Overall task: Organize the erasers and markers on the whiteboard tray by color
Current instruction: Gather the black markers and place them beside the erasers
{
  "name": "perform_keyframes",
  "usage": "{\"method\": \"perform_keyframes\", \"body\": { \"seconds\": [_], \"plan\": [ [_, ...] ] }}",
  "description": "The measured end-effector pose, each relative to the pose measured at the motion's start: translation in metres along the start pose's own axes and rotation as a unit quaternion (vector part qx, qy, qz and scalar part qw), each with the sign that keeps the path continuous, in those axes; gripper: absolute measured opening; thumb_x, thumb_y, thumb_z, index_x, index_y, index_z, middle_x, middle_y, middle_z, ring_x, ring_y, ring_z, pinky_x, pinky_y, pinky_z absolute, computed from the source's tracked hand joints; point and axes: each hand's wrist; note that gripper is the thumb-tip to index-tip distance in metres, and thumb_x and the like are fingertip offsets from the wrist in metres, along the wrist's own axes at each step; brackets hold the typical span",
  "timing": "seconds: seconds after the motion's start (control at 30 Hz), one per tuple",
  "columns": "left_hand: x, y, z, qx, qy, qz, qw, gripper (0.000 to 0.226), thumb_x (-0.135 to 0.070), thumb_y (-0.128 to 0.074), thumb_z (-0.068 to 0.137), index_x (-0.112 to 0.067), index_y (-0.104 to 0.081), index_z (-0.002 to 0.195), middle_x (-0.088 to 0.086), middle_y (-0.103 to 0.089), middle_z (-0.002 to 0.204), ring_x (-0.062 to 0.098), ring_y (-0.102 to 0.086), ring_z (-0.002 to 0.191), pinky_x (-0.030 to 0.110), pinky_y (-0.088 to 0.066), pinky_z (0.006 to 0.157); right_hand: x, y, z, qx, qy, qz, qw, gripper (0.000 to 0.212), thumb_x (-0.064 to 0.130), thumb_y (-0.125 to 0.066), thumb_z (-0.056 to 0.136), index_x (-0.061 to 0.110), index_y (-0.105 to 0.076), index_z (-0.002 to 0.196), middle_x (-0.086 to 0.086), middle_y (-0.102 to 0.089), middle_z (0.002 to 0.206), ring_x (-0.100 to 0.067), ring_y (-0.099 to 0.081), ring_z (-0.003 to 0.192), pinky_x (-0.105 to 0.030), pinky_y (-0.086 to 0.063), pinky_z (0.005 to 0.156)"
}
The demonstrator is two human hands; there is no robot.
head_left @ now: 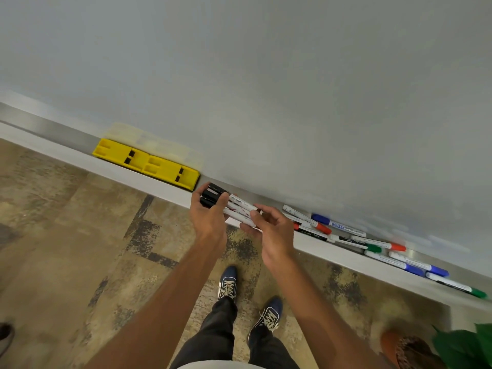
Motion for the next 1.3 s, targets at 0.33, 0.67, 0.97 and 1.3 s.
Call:
{"method": "perform_keyframes", "body": {
  "seconds": [0.33,0.67,0.97,1.3],
  "plan": [
    [-0.017,0.019,0.017,-0.021,-0.186,0.276,0.943,0.041,-0.02,-0.064,0.096,-0.016,-0.048,0.134,0.004,-0.055,0.128,0.015,-0.055,0.113,0.026,-0.048,0.092,-0.002,-0.022,0.031,-0.024,0.029,-0.056,0.998,0.023,-0.009,-0.068,0.085,0.0,-0.07,0.106,-0.013,-0.069,0.087,-0.02,-0.074,0.072,-0.038,-0.064,0.067],
    [0.022,0.048,0.033,0.254,-0.349,0.674,0.599,0.079,-0.049,-0.032,0.102,-0.013,0.009,0.159,0.006,0.014,0.168,0.02,0.019,0.154,0.044,0.008,0.126,-0.014,-0.035,0.051,-0.047,0.069,-0.146,0.986,0.022,-0.004,-0.072,0.084,0.011,-0.074,0.1,-0.011,-0.076,0.093,-0.026,-0.075,0.083,-0.043,-0.063,0.072],
    [0.022,0.062,0.058,0.251,-0.366,0.751,0.489,0.089,-0.055,-0.032,0.098,-0.012,0.018,0.157,0.009,0.021,0.167,0.023,0.022,0.153,0.05,0.006,0.125,-0.013,-0.049,0.051,-0.034,0.036,-0.192,0.98,0.043,0.01,-0.072,0.087,0.005,-0.062,0.129,-0.011,-0.07,0.118,-0.018,-0.07,0.099,-0.032,-0.06,0.084],
    [0.018,0.064,0.061,0.216,-0.372,0.785,0.445,0.094,-0.054,-0.038,0.095,-0.011,0.018,0.157,0.011,0.019,0.167,0.026,0.023,0.153,0.055,0.006,0.124,-0.01,-0.066,0.042,-0.018,-0.022,-0.279,0.96,0.061,0.034,-0.064,0.088,0.013,-0.047,0.142,-0.008,-0.049,0.147,-0.026,-0.049,0.132,-0.038,-0.044,0.101]
  ]
}}
Point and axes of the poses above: each hand's wrist, its own z-axis towards the middle knuckle, its own y-axis out of the back of the hand, x = y × z
